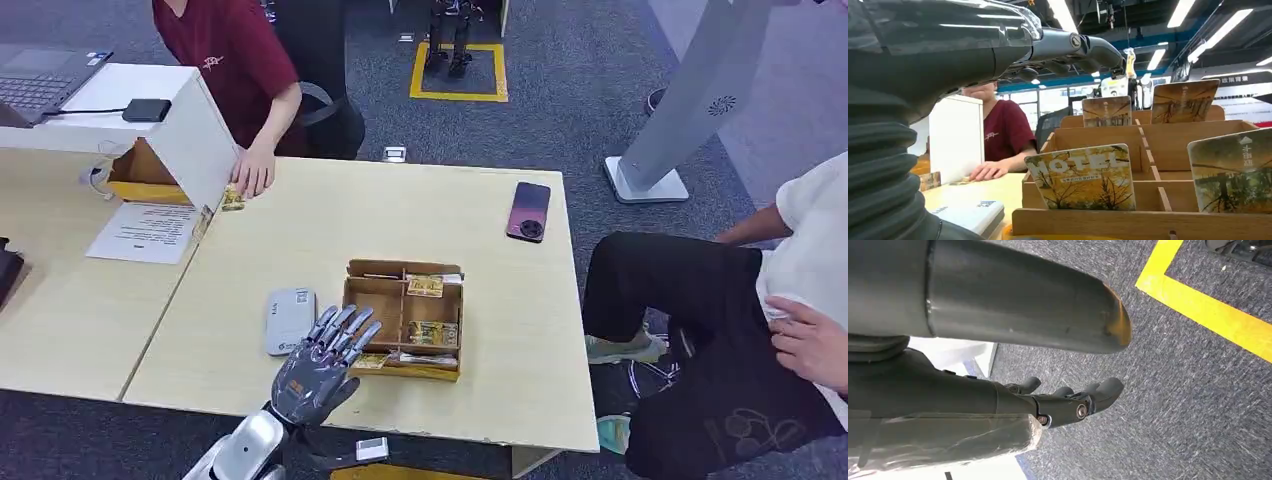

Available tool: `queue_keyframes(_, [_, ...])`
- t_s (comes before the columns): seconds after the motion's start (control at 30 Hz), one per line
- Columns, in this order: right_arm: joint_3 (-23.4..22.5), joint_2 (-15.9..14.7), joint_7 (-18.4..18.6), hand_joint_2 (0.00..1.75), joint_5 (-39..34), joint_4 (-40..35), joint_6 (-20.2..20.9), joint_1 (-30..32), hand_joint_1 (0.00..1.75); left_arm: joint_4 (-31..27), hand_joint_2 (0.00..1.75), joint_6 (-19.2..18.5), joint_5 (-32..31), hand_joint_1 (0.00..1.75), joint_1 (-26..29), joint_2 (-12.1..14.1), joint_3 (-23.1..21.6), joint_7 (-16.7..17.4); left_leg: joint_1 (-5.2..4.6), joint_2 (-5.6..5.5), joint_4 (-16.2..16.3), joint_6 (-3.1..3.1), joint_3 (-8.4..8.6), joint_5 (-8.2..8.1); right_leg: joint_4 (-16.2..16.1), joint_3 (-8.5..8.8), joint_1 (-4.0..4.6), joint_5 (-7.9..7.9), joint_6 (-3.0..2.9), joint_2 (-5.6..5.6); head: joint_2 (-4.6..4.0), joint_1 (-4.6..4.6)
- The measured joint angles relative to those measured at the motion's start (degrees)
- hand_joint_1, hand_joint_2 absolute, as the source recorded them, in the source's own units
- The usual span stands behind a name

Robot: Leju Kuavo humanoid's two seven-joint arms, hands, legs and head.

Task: Pass the card to the sensor for recognition and then transmit it.

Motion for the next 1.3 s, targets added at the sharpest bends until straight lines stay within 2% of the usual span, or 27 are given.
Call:
queue_keyframes(0.2, [0.0, 0.0, 0.0, 0.0, 0.0, 0.0, -0.2, 0.0, 0.0, 0.0, 1.75, 0.0, 0.5, 0.0, -0.4, 0.0, 0.0, 0.8, 0.0, 0.0, 0.0, 0.0, 0.0, 0.0, 0.0, 0.0, 0.0, 0.0, 0.0, 0.0, 0.0, 0.0])
queue_keyframes(0.47, [0.0, 0.0, 0.1, 0.0, 0.0, 0.0, -0.1, 0.0, 0.0, 0.7, 1.75, 0.0, 2.5, 0.0, -0.9, -0.1, 0.0, -1.5, 0.0, 0.0, 0.0, 0.0, 0.0, 0.0, 0.0, 0.0, 0.0, 0.0, 0.0, 0.0, 0.0, 0.0])
queue_keyframes(0.5, [0.0, 0.0, 0.1, 0.0, 0.0, 0.0, -0.1, 0.0, 0.0, 0.8, 1.75, 0.0, 3.6, 0.0, -0.9, -0.2, 0.0, -2.9, 0.0, 0.0, 0.0, 0.0, 0.0, 0.0, 0.0, 0.0, 0.0, 0.0, 0.0, 0.0, 0.0, -0.02])
queue_keyframes(0.6, [0.0, 0.0, -0.1, 0.0, 0.0, 0.0, -0.1, 0.0, 0.0, 2.6, 1.75, 0.0, 12.5, 0.0, -0.8, -1.7, 0.8, -12.0, 0.0, -0.01, 0.0, 0.0, 0.0, 0.0, 0.0, 0.01, -0.01, 0.0, 0.0, -0.01, 0.0, 0.0])
queue_keyframes(0.67, [0.0, 0.0, -0.2, 0.0, 0.0, 0.0, -0.2, 0.0, 0.0, 3.7, 1.75, 0.0, 13.3, 0.0, -0.8, -2.9, 1.5, -13.9, 0.0, -0.01, 0.0, 0.0, -0.02, 0.0, 0.0, 0.01, -0.01, 0.0, 0.0, -0.01, 0.0, 0.0])
queue_keyframes(0.97, [0.0, 0.0, -0.4, 0.0, 0.0, 0.0, -0.3, 0.0, 0.0, 6.4, 1.75, 0.0, 13.9, 0.0, -0.7, -4.8, 3.1, -15.5, 0.0, -0.01, 0.0, 0.0, -0.01, 0.0, 0.0, 0.0, 0.0, 0.0, 0.0, -0.01, 0.0, 0.0])
queue_keyframes(1.3, [0.0, 0.0, -0.5, 0.0, 0.0, 0.0, -0.5, 0.0, 0.0, 7.7, 1.75, 0.0, 15.1, 0.0, -0.7, -5.3, 3.4, -16.3, 0.0, -0.01, 0.0, 0.0, -0.01, 0.0, 0.0, 0.0, 0.0, 0.0, 0.0, -0.01, 0.0, -0.02])
